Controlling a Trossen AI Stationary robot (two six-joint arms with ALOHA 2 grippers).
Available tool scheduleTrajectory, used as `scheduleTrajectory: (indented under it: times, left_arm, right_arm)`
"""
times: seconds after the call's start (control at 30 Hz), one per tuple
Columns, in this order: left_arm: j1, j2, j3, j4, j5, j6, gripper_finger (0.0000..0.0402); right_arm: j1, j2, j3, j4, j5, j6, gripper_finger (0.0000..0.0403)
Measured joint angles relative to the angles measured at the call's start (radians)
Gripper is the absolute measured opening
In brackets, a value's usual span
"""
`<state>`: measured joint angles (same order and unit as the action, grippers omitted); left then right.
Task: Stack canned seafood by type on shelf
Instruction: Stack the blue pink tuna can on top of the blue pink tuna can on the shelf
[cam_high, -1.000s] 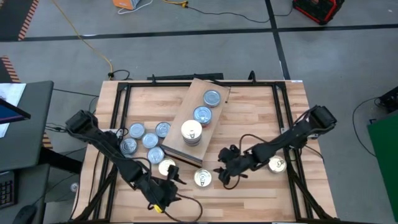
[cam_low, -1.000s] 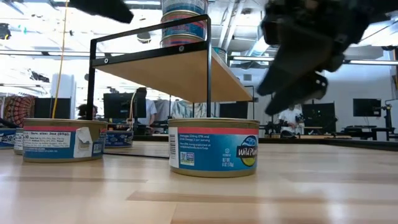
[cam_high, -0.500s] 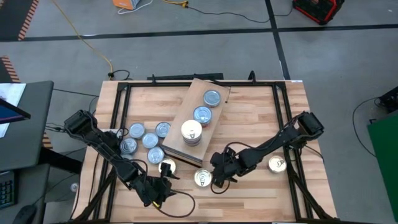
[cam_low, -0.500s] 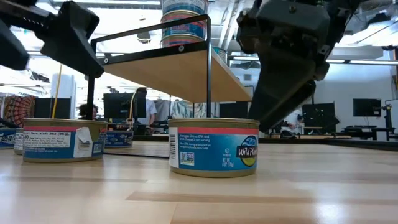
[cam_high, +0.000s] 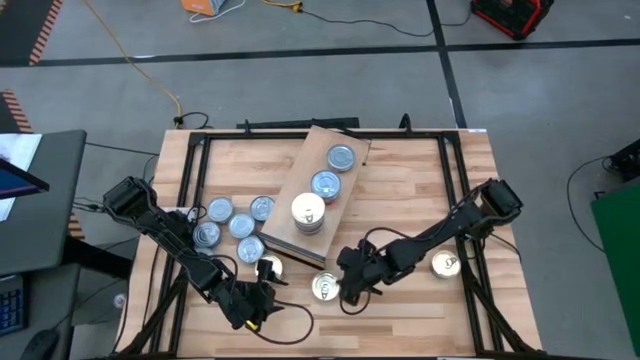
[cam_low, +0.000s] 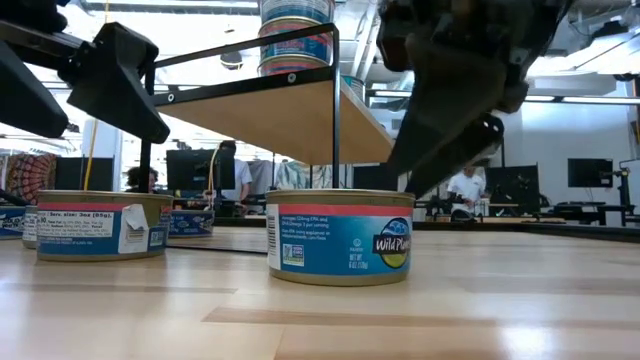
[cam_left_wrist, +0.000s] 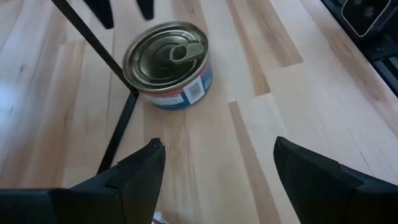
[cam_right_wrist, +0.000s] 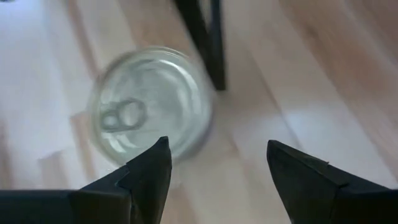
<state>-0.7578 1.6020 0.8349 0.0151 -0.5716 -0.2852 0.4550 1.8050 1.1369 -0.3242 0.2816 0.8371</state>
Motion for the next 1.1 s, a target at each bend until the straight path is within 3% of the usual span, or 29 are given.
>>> scheduleTrajectory:
  times: [0.3,0.8,0.93,1.1]
  left_arm:
    - [0.002,0.000,0.000,-0.002,-0.029,-0.015,0.0290]
    - [0.005,0.000,0.000,-0.005,-0.028,-0.033,0.0290]
    - [0.005,0.000,0.000,-0.003,0.014,-0.085,0.0290]
    - [0.005,0.000,0.000,0.046,0.103,-0.101,0.0290]
  right_arm:
    - [0.003,0.050,0.001,0.016,-0.075,-0.003,0.0285]
    - [-0.032,-0.062,-0.003,-0.700,0.006,0.219,0.0285]
    - [0.007,-0.166,-0.002,-0.722,0.009,0.252,0.0285]
    - [0.156,-0.310,0.008,-0.478,0.009,0.177,0.0285]
